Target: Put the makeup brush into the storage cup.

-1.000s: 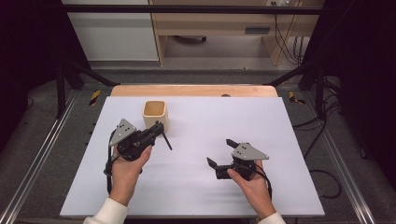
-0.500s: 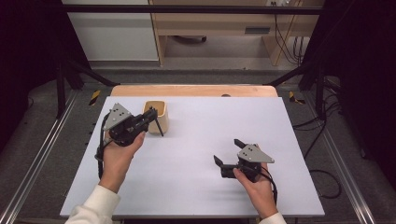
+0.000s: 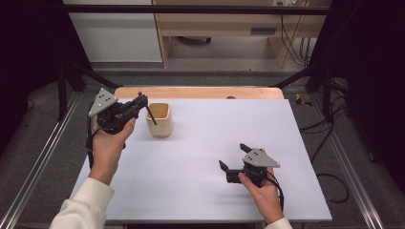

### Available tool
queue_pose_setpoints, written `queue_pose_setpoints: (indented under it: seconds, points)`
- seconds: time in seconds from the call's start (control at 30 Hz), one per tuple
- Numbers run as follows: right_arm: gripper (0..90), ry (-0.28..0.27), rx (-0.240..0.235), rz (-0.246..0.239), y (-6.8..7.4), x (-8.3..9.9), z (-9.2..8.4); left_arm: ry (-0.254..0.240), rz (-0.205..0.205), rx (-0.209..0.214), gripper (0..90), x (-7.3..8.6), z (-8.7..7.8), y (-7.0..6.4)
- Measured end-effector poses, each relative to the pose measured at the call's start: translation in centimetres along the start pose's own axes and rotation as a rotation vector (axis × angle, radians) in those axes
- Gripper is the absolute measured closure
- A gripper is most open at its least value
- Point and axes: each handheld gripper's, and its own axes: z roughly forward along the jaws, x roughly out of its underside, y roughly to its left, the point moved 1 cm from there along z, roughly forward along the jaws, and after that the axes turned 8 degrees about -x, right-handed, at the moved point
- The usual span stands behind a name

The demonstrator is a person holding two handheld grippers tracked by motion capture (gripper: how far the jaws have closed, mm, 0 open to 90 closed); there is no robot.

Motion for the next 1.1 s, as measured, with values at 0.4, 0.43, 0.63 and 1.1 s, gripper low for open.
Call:
queue_pose_setpoints:
  seconds: [0.4,0.43,0.63,1.1]
  points:
    - [6.4,-0.005,0.001,-0.002,-0.1,0.0,0.0,-0.004,-0.015,-0.001,84.3,-0.5,0.4,0.3]
    - [6.4,-0.004,0.001,-0.002,-0.1,0.0,0.0,-0.005,-0.017,-0.001,84.2,-0.6,0.4,0.4]
    - [6.6,-0.004,0.0,-0.001,-0.1,0.0,0.0,-0.004,-0.019,-0.001,84.2,-0.6,0.5,0.4]
    - [6.4,-0.012,-0.006,-0.002,-0.2,0.0,-0.2,-0.012,-0.014,-0.047,84.2,-1.1,1.9,1.2]
